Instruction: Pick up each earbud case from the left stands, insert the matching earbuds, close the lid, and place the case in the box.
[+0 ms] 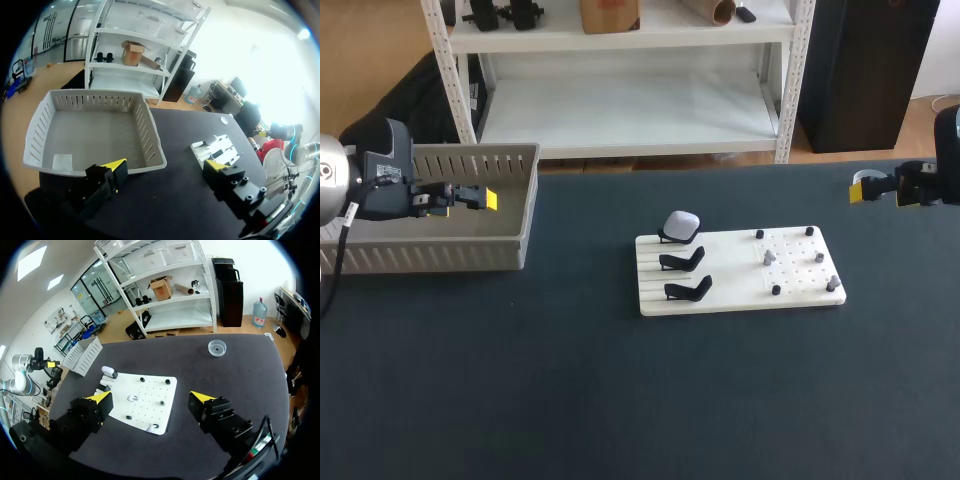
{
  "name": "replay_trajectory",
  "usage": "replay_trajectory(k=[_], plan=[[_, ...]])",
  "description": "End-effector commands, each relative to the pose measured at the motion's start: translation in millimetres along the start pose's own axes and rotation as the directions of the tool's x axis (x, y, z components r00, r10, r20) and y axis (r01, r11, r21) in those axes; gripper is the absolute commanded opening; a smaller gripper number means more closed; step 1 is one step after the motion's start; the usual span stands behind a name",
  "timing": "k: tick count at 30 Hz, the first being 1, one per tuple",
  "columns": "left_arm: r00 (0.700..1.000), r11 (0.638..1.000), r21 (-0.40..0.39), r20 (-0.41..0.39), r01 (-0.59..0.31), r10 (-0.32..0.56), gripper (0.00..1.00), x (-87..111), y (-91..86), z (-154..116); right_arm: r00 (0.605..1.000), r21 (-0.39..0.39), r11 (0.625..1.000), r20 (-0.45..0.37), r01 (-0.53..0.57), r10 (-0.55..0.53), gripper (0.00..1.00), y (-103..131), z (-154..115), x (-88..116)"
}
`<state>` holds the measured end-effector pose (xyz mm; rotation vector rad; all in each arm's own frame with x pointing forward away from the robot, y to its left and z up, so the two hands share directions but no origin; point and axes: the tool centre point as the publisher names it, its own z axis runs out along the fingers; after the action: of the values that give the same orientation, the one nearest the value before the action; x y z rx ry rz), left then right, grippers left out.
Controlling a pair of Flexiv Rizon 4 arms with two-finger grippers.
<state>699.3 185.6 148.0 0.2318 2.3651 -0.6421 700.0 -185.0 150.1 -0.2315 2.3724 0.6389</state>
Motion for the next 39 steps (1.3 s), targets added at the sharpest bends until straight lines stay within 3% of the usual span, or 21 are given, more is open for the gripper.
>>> replay_trajectory(k=[1, 15, 17, 18, 19, 20, 21, 22, 23, 24, 38, 39], plan=[[1.0, 1.0, -0.005, -0.006, 0.001, -0.001, 1.0, -1.3, -1.1, -0.2, 1.0, -0.002, 1.0, -0.001, 0.001, -0.001, 1.0, -0.5, 0.1, -0.2], [1.0, 1.0, -0.005, -0.006, 0.001, -0.001, 1.0, -1.3, -1.1, -0.2, 1.0, -0.002, 1.0, -0.001, 0.001, -0.001, 1.0, -0.5, 0.1, -0.2], [0.992, 0.99, 0.08, 0.042, -0.119, 0.116, 1.0, -1.8, -4.4, -1.1, 1.0, -0.002, 1.0, -0.001, 0.001, -0.001, 1.0, -0.5, 0.1, -0.2], [0.981, 0.969, 0.153, 0.067, -0.192, 0.184, 1.0, -2.0, -4.6, -2.7, 1.0, -0.002, 1.0, -0.001, 0.001, -0.001, 1.0, -0.5, 0.1, -0.2], [0.961, 0.951, 0.158, 0.11, -0.267, 0.252, 1.0, -1.7, -5.3, -3.6, 1.0, -0.002, 1.0, -0.001, 0.001, -0.001, 1.0, -0.5, 0.1, -0.2], [0.933, 0.909, 0.219, 0.144, -0.355, 0.33, 1.0, -1.4, -7.9, -4.8, 1.0, -0.002, 1.0, -0.001, 0.001, -0.001, 1.0, -0.5, 0.1, -0.2], [0.885, 0.835, 0.298, 0.205, -0.463, 0.418, 1.0, 0.4, -11.0, -8.6, 1.0, -0.002, 1.0, -0.001, 0.001, -0.001, 1.0, -0.5, 0.1, -0.2], [0.858, 0.8, 0.315, 0.243, -0.511, 0.452, 1.0, -1.1, -11.4, -10.1, 1.0, -0.002, 1.0, -0.001, 0.001, -0.001, 1.0, -0.5, 0.1, -0.2], [0.801, 0.704, 0.382, 0.268, -0.599, 0.536, 1.0, -2.0, -14.3, -12.1, 1.0, -0.002, 1.0, -0.001, 0.001, -0.001, 1.0, -0.5, 0.1, -0.2], [0.701, 0.565, 0.422, 0.326, -0.709, 0.635, 1.0, 2.2, -19.6, -16.5, 1.0, -0.002, 1.0, -0.001, 0.001, -0.001, 1.0, -0.5, 0.1, -0.2], [0.701, 0.565, 0.422, 0.326, -0.709, 0.635, 1.0, 2.2, -19.6, -16.5, 1.0, -0.002, 1.0, -0.001, 0.001, -0.001, 1.0, -0.5, 0.1, -0.2], [0.716, 0.577, 0.43, 0.336, -0.695, 0.612, 1.0, 6.5, -20.0, -16.7, 1.0, -0.002, 1.0, -0.001, 0.001, -0.001, 1.0, -0.5, 0.1, -0.2]])
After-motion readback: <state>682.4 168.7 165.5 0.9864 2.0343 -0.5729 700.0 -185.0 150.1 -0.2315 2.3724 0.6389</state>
